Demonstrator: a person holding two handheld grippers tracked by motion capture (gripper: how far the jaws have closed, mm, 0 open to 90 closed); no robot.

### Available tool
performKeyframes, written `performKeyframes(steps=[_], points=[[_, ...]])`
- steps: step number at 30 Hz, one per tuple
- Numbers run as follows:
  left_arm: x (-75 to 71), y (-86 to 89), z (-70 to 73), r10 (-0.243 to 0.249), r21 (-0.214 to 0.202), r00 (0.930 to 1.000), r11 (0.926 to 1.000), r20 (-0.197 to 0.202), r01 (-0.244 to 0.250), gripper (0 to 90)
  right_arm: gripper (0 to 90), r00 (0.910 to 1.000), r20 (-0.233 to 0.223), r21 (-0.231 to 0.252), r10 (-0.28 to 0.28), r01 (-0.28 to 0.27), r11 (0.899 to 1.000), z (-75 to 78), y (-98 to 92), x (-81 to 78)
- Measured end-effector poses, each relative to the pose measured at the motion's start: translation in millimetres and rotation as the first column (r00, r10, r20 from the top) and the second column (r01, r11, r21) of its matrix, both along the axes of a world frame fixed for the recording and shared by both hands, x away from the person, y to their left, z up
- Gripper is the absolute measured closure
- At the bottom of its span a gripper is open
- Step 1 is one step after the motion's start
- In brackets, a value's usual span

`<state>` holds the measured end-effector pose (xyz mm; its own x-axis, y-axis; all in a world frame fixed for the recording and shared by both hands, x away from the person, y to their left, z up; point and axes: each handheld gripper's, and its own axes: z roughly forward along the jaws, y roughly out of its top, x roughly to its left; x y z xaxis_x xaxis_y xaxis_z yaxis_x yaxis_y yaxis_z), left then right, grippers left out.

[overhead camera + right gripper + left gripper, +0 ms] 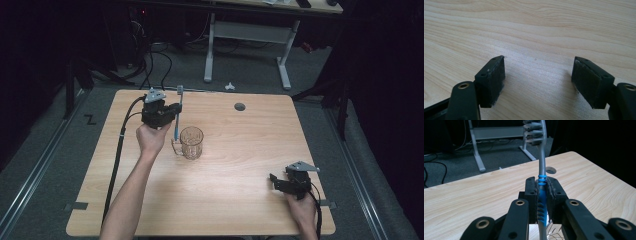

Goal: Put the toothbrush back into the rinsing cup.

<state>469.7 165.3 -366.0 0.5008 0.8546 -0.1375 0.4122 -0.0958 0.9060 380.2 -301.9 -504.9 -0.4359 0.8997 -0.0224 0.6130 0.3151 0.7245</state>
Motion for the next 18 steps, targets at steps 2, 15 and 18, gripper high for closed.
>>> performKeyframes(steps=[2,15,18], points=[[0.2,0.5,-1.5,-0.004,-0.001,1.0,1.0,-0.002,0.004,80.4,27.2,1.0,0.0,-0.001,0.002,-0.002,1.0,0.0,-0.1,0.0],[-3.7,3.9,-9.0,-0.024,-0.006,0.9997,0.9997,0.003,0.024,80.1,27.2,1.0,0.0,0.0,0.001,-0.001,1.0,0.0,0.0,0.0],[-4.7,4.6,-9.1,-0.026,0.0,0.9997,0.9997,0.003,0.026,80.1,27.2,1.0,0.0,0.0,0.0,0.0,1.0,0.0,0.0,0.0]])
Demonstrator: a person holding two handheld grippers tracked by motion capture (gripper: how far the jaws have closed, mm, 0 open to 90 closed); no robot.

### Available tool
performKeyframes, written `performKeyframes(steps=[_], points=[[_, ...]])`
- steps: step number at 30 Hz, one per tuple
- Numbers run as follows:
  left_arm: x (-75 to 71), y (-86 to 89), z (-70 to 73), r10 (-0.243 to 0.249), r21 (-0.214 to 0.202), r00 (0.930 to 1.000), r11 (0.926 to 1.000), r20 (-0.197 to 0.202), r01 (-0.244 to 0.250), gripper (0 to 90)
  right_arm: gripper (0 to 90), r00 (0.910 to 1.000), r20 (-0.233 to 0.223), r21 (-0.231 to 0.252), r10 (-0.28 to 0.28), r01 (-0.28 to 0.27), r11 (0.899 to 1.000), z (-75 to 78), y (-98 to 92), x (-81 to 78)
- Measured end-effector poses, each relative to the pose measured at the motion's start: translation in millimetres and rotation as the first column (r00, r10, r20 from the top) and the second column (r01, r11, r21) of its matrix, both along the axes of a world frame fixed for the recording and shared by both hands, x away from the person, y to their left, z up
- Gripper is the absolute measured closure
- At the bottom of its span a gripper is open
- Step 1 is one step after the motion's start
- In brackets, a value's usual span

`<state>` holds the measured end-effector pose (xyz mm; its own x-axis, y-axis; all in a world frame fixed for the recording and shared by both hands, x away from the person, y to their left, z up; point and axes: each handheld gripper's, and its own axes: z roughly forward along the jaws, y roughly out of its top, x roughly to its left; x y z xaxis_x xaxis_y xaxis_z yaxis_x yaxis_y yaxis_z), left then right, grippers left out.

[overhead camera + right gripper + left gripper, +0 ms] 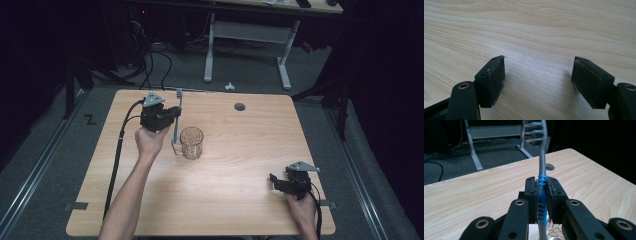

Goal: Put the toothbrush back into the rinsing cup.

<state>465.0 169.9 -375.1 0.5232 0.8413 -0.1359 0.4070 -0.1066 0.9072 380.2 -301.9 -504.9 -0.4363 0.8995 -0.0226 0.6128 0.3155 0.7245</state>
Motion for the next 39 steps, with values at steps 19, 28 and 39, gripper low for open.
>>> performKeyframes(steps=[19,28,39], points=[[-9.5,11.1,2.4,-0.034,-0.007,0.9991,0.9994,-0.024,0.034,79.5,27.2,1.0,0.0,0.0,0.001,-0.001,1.0,0.0,-0.1,0.1],[-14.8,12.0,3.0,-0.045,-0.003,0.9986,0.999,-0.029,0.045,79.5,27.2,1.0,0.0,0.0,0.001,-0.001,1.0,0.0,-0.1,0.1],[-26.1,17.0,-0.5,-0.04,0.005,0.9987,0.9992,-0.031,0.04,79.1,27.2,1.0,0.0,0.0,0.0,0.0,1.0,0.0,-0.1,0.1]])
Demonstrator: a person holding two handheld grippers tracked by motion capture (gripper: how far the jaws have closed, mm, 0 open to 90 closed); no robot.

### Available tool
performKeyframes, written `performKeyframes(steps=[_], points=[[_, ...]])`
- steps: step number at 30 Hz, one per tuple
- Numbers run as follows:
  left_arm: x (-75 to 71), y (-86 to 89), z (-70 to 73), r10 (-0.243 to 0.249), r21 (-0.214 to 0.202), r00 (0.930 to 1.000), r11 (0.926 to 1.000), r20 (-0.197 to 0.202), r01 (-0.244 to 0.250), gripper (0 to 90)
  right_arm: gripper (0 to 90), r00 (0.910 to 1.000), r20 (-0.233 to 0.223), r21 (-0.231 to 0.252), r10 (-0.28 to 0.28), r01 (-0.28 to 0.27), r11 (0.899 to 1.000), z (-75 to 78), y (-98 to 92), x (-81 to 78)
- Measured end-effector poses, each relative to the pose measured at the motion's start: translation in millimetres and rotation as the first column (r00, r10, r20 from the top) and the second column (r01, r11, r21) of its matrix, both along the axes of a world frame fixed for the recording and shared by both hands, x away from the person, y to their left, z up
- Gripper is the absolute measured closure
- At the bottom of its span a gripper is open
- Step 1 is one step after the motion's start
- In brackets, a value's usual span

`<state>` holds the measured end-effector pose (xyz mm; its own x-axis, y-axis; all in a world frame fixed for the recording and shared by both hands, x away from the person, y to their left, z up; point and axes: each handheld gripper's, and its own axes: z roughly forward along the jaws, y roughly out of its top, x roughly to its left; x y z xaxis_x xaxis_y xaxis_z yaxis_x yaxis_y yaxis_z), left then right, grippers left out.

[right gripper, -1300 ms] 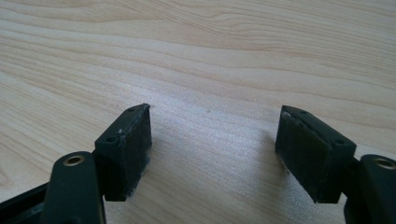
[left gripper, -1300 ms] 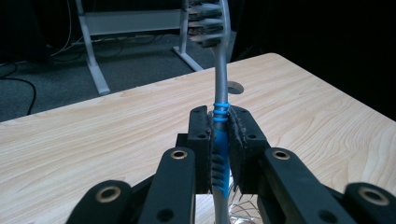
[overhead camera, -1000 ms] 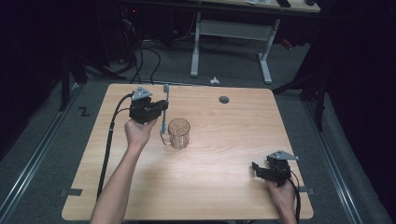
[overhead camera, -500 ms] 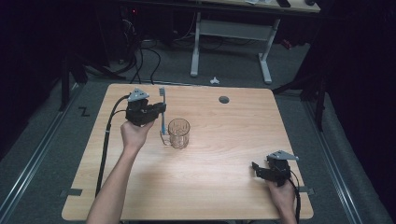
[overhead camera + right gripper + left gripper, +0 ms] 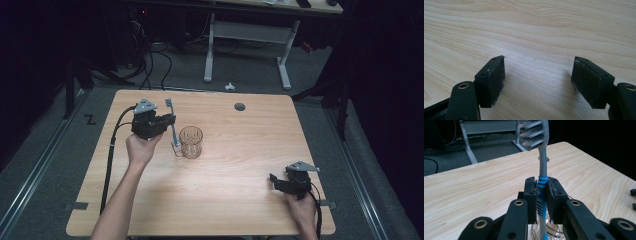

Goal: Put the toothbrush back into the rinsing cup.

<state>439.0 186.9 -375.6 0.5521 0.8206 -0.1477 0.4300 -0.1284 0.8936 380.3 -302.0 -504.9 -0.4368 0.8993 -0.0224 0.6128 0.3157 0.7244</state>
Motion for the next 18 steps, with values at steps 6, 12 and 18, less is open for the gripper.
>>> performKeyframes(steps=[6,12,18], points=[[-4.1,-0.5,-5.1,-0.007,0.024,0.9999,0.9997,-0.01,0.007,79.6,27.2,1.0,0.0,0.0,0.0,0.0,1.0,0.0,0.0,0.0],[-7.9,-4.3,-7.3,-0.017,0.057,0.9998,0.9982,0.005,0.017,80.2,27.1,1.0,0.001,0.0,-0.002,0.002,1.0,0.0,0.2,0.4],[-11.5,-6.2,-14.0,-0.021,0.071,0.9997,0.9973,0.012,0.02,80.3,27.1,1.0,0.001,0.0,-0.003,0.003,1.0,0.0,0.3,0.9]])
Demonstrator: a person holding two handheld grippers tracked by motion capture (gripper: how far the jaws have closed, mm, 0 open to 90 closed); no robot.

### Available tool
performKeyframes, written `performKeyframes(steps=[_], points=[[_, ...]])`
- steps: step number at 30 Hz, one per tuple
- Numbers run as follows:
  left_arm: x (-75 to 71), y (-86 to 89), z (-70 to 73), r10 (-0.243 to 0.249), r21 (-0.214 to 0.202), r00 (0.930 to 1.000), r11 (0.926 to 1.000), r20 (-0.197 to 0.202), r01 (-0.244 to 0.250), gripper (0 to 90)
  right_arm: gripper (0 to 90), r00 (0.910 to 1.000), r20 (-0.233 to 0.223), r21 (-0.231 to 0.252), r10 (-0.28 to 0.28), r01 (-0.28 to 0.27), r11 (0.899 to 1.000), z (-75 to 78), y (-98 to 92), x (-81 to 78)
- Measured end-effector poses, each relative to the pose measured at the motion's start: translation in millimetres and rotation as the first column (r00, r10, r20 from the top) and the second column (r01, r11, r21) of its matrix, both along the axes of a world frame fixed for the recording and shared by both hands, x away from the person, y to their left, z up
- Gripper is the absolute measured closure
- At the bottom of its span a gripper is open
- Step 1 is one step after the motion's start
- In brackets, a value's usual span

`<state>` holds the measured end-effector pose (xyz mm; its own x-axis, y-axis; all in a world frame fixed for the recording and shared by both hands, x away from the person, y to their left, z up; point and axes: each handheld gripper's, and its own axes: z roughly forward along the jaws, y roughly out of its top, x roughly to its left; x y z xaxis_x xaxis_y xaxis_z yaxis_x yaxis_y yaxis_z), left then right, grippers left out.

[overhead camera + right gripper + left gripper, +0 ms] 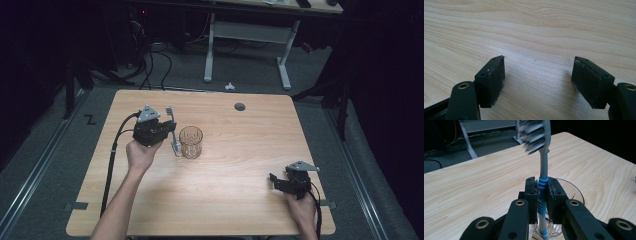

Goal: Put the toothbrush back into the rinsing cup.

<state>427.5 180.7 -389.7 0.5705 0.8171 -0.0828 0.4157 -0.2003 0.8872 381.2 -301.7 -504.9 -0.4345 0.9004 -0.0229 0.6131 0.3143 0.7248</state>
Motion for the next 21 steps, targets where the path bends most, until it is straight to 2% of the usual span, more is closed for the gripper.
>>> performKeyframes(steps=[11,21], points=[[-6.5,-4.1,-8.6,-0.002,0.038,0.9995,0.9993,0.03,0.001,80.4,27.1,1.0,0.0,0.001,0.0,0.0,1.0,0.0,0.2,0.4],[-14.4,-4.6,-26.5,0.027,-0.006,0.9989,0.9996,0.039,-0.026,80.5,27.2,1.0,-0.002,0.001,-0.009,0.009,1.0,0.0,-0.3,0.9]])
